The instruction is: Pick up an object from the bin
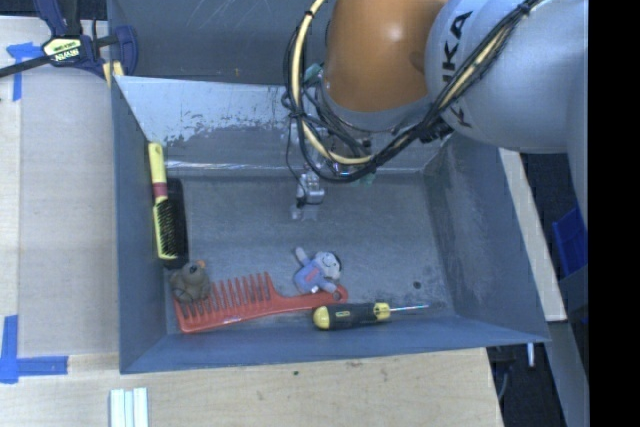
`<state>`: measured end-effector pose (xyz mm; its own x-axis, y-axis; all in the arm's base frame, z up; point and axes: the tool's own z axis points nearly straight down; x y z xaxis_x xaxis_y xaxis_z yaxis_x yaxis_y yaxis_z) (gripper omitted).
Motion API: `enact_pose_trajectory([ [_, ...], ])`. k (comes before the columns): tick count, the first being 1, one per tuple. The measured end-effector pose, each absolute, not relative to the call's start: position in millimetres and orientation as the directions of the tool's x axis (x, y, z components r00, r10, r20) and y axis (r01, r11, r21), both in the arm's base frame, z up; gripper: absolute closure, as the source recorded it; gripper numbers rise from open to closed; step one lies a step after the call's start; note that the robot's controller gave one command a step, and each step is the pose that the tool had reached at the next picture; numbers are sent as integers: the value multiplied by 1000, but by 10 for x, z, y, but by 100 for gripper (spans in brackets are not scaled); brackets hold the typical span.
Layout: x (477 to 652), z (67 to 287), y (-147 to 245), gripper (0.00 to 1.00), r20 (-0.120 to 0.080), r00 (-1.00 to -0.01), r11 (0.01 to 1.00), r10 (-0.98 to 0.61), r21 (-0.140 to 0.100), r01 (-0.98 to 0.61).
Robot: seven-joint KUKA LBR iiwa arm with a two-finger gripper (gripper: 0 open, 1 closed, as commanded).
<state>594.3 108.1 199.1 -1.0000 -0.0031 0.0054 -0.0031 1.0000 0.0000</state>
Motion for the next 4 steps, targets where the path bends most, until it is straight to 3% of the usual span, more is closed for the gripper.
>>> enact_pose_trajectory([
  [1, 5959, 2045, 1074, 0, -3, -1000, 1000, 1, 1, 1],
  [2, 5677, 959, 779, 0, -2, -904, 904, -428, 0, -428],
  [3, 5478, 1579, 585, 0, -11, -878, 878, -479, -4, -479],
  [4, 5534, 996, 668, 0, -2, -611, 611, -791, 1, -791],
])
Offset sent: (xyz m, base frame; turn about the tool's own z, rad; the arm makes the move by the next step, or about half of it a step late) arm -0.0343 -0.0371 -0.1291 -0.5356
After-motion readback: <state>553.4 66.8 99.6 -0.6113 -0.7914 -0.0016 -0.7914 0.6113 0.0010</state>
